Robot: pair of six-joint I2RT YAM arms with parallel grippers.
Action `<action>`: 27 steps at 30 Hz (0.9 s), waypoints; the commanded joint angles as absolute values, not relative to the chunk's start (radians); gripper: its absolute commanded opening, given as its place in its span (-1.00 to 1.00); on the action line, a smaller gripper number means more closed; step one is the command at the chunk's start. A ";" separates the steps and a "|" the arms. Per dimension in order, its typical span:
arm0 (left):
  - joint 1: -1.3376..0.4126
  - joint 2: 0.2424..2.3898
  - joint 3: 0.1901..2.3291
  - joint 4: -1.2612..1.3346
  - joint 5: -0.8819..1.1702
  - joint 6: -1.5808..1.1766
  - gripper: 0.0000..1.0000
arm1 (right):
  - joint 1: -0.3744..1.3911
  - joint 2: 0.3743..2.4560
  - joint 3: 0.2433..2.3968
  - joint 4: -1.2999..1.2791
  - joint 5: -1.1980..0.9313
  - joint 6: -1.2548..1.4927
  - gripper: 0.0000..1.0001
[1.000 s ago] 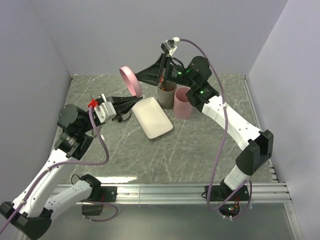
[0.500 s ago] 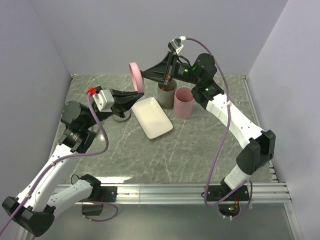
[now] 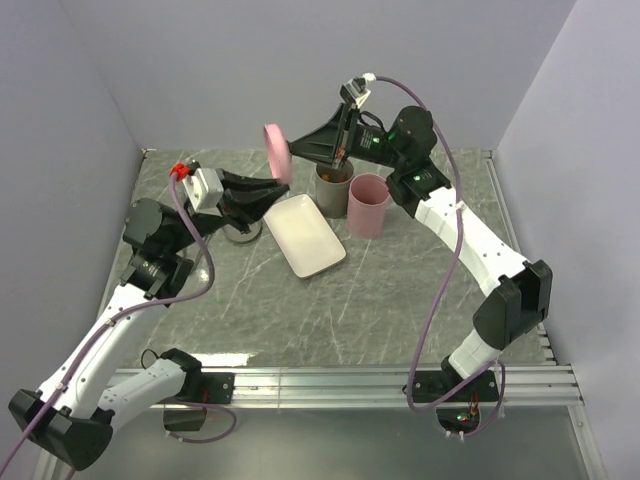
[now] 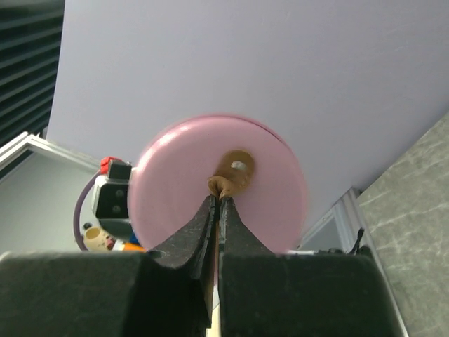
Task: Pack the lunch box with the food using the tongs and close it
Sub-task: Pick up the box lid from the center of the board.
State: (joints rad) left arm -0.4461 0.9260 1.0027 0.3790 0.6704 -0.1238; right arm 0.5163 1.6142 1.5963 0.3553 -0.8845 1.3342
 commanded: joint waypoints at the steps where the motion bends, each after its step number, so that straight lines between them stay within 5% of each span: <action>1: -0.431 0.902 1.014 0.402 0.684 -0.143 -0.44 | 0.454 1.551 1.604 0.422 -0.839 1.310 -1.00; 7: -0.431 0.897 1.015 0.329 0.627 -0.107 0.75 | 0.423 1.548 1.609 0.359 -0.833 1.250 -1.00; 8: -0.433 0.899 1.023 0.304 0.618 -0.088 0.81 | 0.416 1.548 1.612 0.341 -0.834 1.206 -1.00; 13: -0.431 0.925 1.101 0.106 0.520 -0.055 0.98 | 0.365 1.526 1.660 0.055 -0.805 0.938 -1.00; 20: -0.430 1.064 1.360 -0.309 0.269 -0.067 0.99 | 0.359 1.532 1.831 -0.452 -0.553 0.342 -1.00; 27: -0.373 1.170 1.460 -0.555 0.209 -0.011 0.99 | 0.362 1.698 2.093 -0.800 -0.304 0.040 -1.00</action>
State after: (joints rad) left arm -0.3923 1.1481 1.4158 -0.3817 0.2798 -0.0441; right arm 0.3637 1.6184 1.9789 -0.5900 -0.4660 0.2718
